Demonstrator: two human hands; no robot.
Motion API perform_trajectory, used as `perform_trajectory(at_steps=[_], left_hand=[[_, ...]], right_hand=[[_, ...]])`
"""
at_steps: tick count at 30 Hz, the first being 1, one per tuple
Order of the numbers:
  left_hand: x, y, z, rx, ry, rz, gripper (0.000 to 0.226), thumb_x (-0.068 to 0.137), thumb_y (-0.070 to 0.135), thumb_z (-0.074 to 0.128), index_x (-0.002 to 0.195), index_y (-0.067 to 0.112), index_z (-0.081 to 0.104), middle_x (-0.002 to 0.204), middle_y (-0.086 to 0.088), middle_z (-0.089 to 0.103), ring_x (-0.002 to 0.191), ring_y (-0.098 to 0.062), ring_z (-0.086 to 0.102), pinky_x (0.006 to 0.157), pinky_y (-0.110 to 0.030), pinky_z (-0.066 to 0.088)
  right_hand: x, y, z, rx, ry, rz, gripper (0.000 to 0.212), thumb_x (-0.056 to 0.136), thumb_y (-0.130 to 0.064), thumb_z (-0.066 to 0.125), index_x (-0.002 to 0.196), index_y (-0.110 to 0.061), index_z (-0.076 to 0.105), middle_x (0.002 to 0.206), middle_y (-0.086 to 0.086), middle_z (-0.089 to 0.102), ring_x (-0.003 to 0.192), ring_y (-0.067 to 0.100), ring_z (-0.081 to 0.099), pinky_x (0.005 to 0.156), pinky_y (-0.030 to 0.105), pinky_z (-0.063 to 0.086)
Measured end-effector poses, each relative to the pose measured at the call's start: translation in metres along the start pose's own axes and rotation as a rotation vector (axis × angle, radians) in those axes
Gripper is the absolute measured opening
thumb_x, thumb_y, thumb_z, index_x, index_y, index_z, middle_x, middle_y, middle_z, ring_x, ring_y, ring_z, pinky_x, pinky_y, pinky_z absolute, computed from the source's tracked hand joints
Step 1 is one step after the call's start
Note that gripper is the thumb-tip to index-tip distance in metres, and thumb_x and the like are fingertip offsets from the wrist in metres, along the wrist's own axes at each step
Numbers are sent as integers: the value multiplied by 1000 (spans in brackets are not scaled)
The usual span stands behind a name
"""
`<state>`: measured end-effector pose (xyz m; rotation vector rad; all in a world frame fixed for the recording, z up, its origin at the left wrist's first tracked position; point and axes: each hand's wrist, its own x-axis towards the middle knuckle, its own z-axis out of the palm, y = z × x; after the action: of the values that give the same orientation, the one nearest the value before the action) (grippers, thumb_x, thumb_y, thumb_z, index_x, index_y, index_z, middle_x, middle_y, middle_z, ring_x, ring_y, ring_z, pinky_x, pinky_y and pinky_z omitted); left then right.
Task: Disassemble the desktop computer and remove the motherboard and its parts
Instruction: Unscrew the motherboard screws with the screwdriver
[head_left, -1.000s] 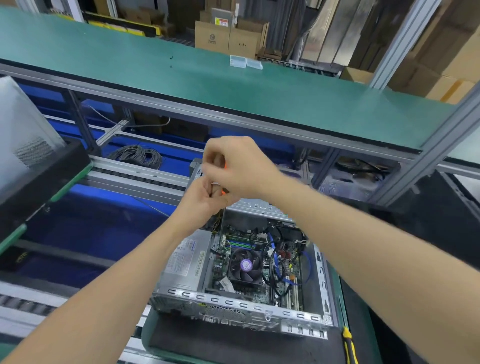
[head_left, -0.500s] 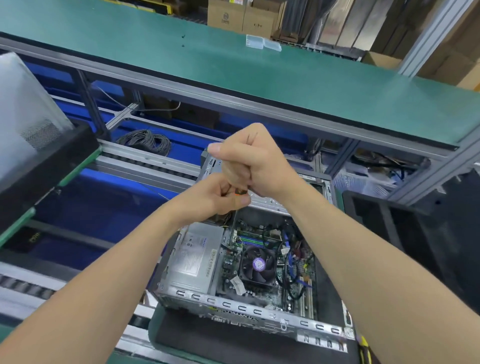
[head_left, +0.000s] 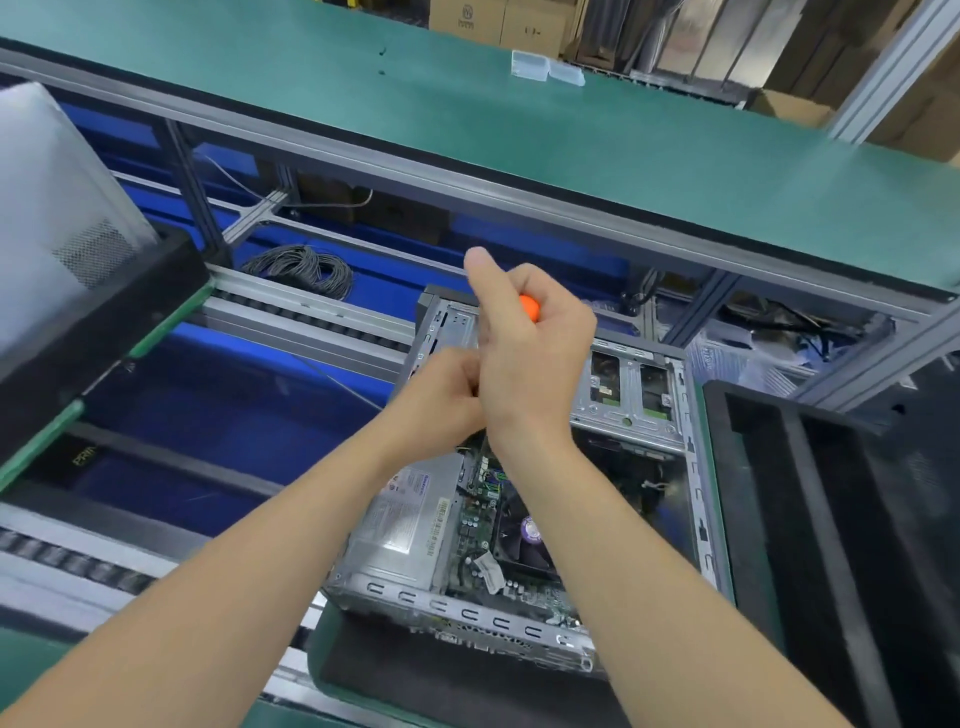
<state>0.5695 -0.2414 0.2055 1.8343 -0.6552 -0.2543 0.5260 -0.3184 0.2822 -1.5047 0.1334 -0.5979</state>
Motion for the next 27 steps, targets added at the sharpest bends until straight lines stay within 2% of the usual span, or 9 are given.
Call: perform_trajectory(at_steps=[3,5,8,11,14,17,20,23,27], left_hand=[[-3,-1,-8,-4,-56,-27,42,82,27,67,86,-13,54,66,-21,51,68,-14,40,59,-26,34],[-4,-2,-14,-77,-90,10,28,86,21,74,84,-2,58,64,-5,53,63,-9,47,57,-18,37],[-6,-4,-20,-184,-198,18,38,94,25,73,85,-10,59,60,-22,35,56,-24,35,57,-31,29],[-8,-3,-20,-210,-266,51,17,103,20,61,109,20,77,58,-5,24,52,-21,24,52,-30,24],[-5,-4,-12,-148,-144,29,19,104,21,62,116,22,76,57,5,25,51,-13,27,53,-24,28],[-1,-5,-8,-139,-25,-4,10,98,28,70,100,26,80,55,5,22,51,-16,26,62,-28,31],[2,-6,-8,-101,30,17,20,94,24,74,81,38,78,55,3,24,54,-22,24,64,-35,29],[4,-5,-5,-64,58,11,48,92,13,76,63,51,69,55,-1,24,55,-23,24,62,-36,41],[6,-7,-3,-130,62,-47,19,90,9,77,89,27,79,53,9,21,53,-14,23,78,-51,51]], right_hand=[[13,5,-7,165,-315,45,62,100,-23,61,47,-11,32,44,-1,26,42,18,24,48,21,26],[24,11,-15,210,-610,76,66,102,-27,56,45,-7,31,39,3,25,36,19,21,45,19,24],[48,15,-34,312,-981,172,63,102,-26,54,44,-10,35,37,3,27,32,14,22,43,21,21],[72,13,-53,420,-1177,321,58,100,-28,57,46,-15,42,37,1,29,33,9,21,42,26,12],[77,10,-55,233,-1032,291,50,99,-31,59,53,-11,50,43,6,34,36,15,25,44,34,14],[65,7,-50,-102,-711,120,48,98,-42,58,69,-5,59,58,14,54,44,29,50,47,39,40],[54,1,-52,-584,-438,-191,44,86,-57,72,72,-16,63,66,-2,60,61,10,57,61,27,48],[49,-10,-56,-917,-445,-305,41,73,-60,81,75,-23,64,69,-6,58,67,8,52,60,20,37],[52,-24,-60,-993,-546,-222,33,66,-42,87,85,-25,66,75,-6,68,67,7,57,60,25,47]])
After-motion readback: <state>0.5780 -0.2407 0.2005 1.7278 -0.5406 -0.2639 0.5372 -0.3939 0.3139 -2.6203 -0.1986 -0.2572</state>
